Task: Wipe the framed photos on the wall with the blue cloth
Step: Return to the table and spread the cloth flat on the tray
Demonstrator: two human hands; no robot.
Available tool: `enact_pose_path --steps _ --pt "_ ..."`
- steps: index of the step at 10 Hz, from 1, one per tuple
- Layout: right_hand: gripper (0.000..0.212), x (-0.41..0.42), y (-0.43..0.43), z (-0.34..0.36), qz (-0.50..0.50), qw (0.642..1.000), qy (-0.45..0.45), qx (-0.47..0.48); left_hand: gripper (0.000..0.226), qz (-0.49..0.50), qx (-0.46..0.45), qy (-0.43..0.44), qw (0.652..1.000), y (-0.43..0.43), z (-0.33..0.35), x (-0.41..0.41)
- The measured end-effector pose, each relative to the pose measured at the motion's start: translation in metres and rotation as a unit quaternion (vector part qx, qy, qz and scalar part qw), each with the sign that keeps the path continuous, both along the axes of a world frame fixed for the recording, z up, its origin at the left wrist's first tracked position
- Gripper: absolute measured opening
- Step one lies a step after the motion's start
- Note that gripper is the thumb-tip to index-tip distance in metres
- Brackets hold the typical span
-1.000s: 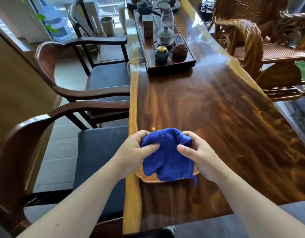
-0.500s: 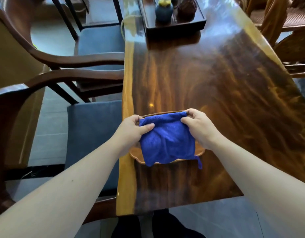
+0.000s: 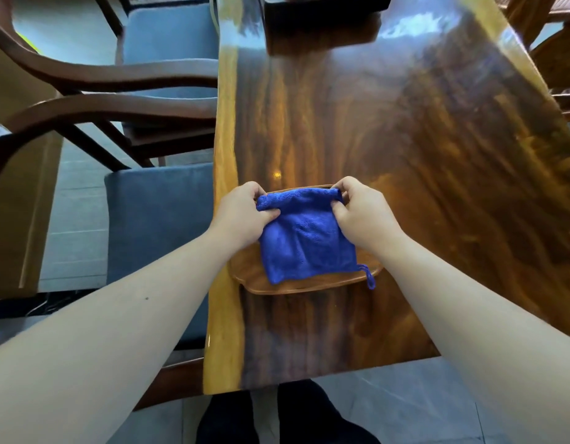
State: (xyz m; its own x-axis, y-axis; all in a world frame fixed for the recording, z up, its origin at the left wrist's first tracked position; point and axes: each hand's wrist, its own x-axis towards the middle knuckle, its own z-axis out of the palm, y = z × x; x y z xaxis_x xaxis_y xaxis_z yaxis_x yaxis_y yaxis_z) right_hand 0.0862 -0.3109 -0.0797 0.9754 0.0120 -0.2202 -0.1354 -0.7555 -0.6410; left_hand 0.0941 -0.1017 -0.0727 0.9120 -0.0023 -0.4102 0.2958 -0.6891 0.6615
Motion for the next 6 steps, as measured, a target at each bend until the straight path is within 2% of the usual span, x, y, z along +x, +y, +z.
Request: enact_pose_path --steps 1,2,4,5,6 --pt "0.015 -0.001 -0.001 -0.002 -0.006 1.000 0.006 -0.011 0.020 0.009 -0.026 0.022 0.999 -0.003 0.002 0.001" --pt "0.015 -0.004 0.000 -0.005 0.000 0.999 0.000 -0.034 0.020 -0.001 -0.014 0.034 0.999 -0.005 -0.002 -0.001" --pt "0.017 -0.007 0.000 -0.011 0.024 0.996 -0.067 -0.057 0.026 -0.073 0.123 -0.071 0.987 -0.007 -0.011 -0.004" --pt "0.026 -0.008 -0.004 -0.015 0.052 0.989 -0.091 -0.108 0.038 -0.140 0.219 -0.151 0.954 -0.007 -0.009 -0.009" --pt "0.033 -0.012 -0.006 -0.009 0.081 0.973 -0.132 -0.169 0.050 -0.226 0.274 -0.210 0.911 -0.004 -0.006 -0.013"
